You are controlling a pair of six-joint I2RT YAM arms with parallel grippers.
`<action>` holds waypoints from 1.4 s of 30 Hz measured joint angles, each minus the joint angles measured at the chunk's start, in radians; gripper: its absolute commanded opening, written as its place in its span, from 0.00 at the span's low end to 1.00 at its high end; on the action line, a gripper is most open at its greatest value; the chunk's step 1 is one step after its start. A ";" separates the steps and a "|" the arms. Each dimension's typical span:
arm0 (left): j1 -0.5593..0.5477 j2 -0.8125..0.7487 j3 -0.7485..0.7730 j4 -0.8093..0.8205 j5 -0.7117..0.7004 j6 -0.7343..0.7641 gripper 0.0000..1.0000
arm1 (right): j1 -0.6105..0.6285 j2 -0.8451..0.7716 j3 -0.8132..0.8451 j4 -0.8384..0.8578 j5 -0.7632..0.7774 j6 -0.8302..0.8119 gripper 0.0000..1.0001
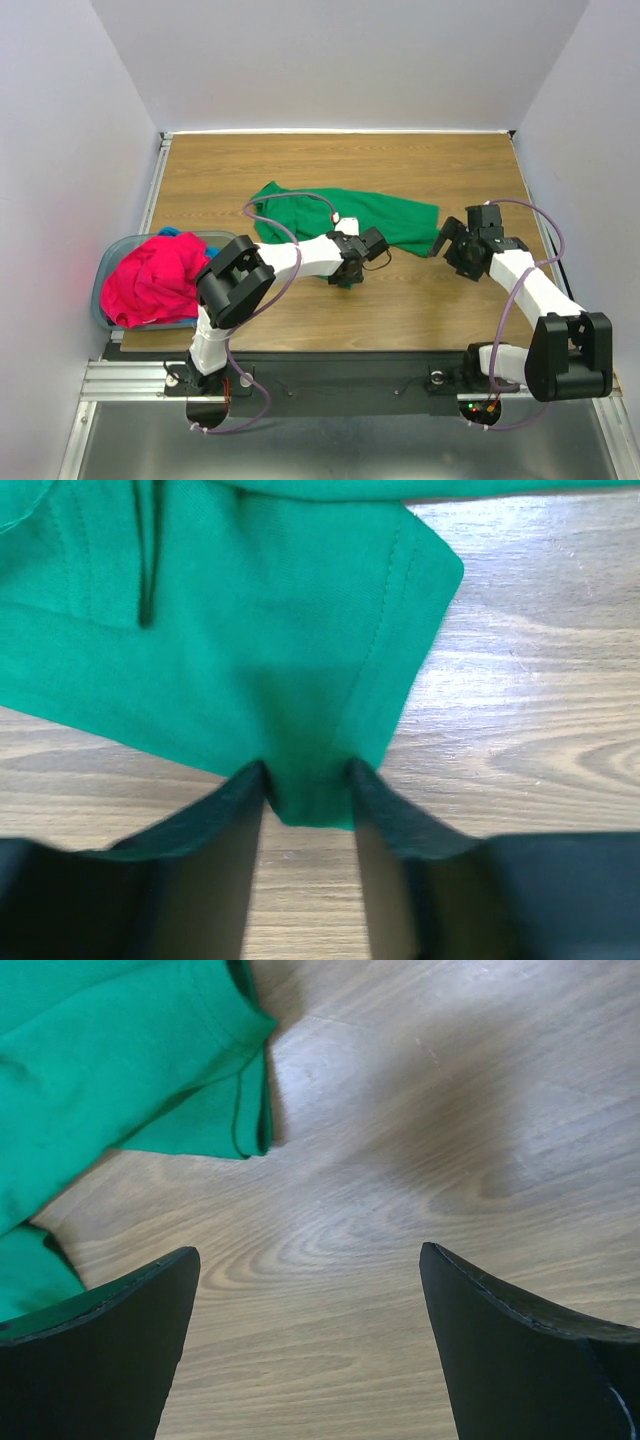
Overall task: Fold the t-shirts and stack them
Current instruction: Flatten the tshirt out
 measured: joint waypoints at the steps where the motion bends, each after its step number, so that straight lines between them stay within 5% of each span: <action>1: -0.001 0.000 0.000 0.000 -0.001 -0.001 0.33 | 0.000 0.000 -0.002 -0.001 0.005 0.000 0.97; 2: -0.003 0.000 -0.002 0.003 -0.002 -0.004 0.02 | 0.000 0.000 -0.004 -0.001 0.011 -0.001 0.97; 3: -0.004 0.000 -0.003 0.005 -0.002 -0.008 0.00 | 0.000 0.000 -0.005 -0.002 0.016 -0.003 0.96; 11: -0.013 -0.040 -0.055 0.045 -0.018 -0.040 0.00 | 0.000 0.014 -0.005 0.003 0.006 -0.027 0.79; 19: -0.003 -0.186 -0.179 0.025 -0.026 -0.049 0.00 | 0.033 0.112 0.028 0.024 -0.019 -0.060 0.77; 31: 0.015 -0.216 -0.267 0.069 0.020 -0.072 0.00 | 0.103 0.338 0.128 0.111 0.038 -0.059 0.58; 34: 0.019 -0.219 -0.277 0.077 0.023 -0.077 0.00 | 0.103 0.358 0.143 0.113 0.051 -0.055 0.47; 38: 0.020 -0.230 -0.282 0.078 0.022 -0.080 0.00 | 0.103 0.383 0.158 0.122 0.069 -0.048 0.10; 42: 0.029 -0.258 -0.282 0.068 0.014 -0.080 0.00 | 0.101 0.388 0.161 0.146 0.087 -0.044 0.00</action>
